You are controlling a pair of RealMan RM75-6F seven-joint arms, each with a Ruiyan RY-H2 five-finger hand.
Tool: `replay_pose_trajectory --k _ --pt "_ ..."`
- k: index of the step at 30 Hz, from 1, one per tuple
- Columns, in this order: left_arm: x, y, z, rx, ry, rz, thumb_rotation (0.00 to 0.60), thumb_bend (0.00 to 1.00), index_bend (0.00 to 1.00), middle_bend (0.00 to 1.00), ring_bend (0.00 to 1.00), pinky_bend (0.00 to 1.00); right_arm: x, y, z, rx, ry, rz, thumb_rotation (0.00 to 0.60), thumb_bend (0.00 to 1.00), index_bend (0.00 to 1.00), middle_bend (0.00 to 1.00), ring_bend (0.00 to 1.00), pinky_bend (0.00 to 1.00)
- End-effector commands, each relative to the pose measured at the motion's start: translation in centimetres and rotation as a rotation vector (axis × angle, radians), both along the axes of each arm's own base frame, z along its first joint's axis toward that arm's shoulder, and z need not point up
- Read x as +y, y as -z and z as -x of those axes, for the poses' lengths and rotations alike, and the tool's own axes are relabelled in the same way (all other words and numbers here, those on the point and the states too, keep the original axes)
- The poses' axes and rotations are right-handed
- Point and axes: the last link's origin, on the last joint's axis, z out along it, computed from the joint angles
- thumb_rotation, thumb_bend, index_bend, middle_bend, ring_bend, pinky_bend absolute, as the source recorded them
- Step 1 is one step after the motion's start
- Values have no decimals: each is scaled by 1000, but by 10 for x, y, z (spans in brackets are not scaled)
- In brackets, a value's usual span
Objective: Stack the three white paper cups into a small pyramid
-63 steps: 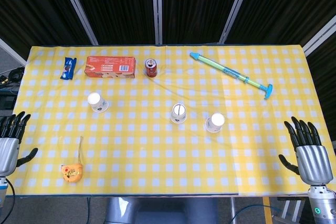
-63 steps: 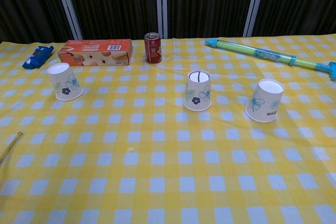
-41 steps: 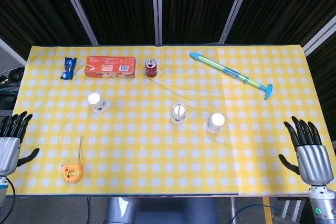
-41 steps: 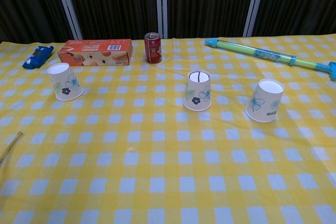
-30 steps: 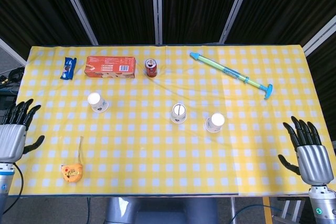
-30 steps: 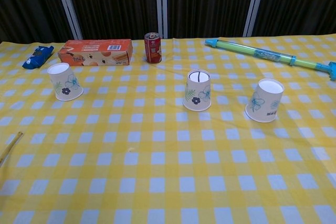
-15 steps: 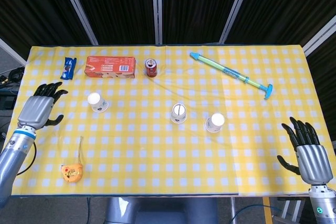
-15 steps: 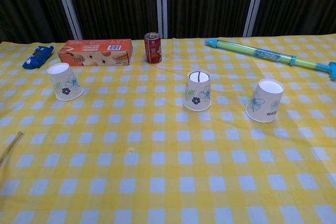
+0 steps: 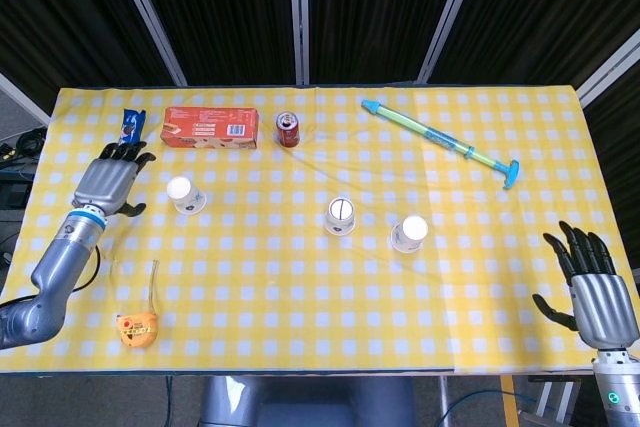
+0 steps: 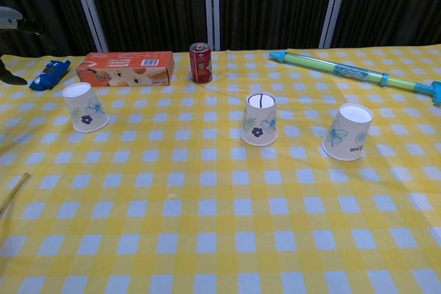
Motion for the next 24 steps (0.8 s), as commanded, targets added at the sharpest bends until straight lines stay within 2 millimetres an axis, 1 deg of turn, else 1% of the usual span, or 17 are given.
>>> replay_pose_trajectory --k 1,3,10,14,20,24 --pt "11 15 -5 2 -27 28 600 253 230 0 0 0 -1 -1 1 -2 5 3 600 97 159 0 0 0" --pt "15 19 -6 10 -36 33 600 253 243 0 0 0 -1 -2 2 -5 9 4 600 98 159 0 0 0" --pt "27 28 -7 26 -67 36 600 253 230 0 0 0 -1 -6 5 -17 21 12 600 97 160 0 0 0" --pt "30 34 -6 39 -75 50 600 253 227 0 0 0 -1 -7 5 -18 23 14 600 97 160 0 0 0" --pt "32 47 -5 54 -68 69 600 253 231 0 0 0 -1 -5 6 -14 28 7 600 97 162 0 0 0" --pt "33 53 -6 60 -61 72 600 253 264 0 0 0 -1 -5 5 -15 27 6 600 97 164 0 0 0"
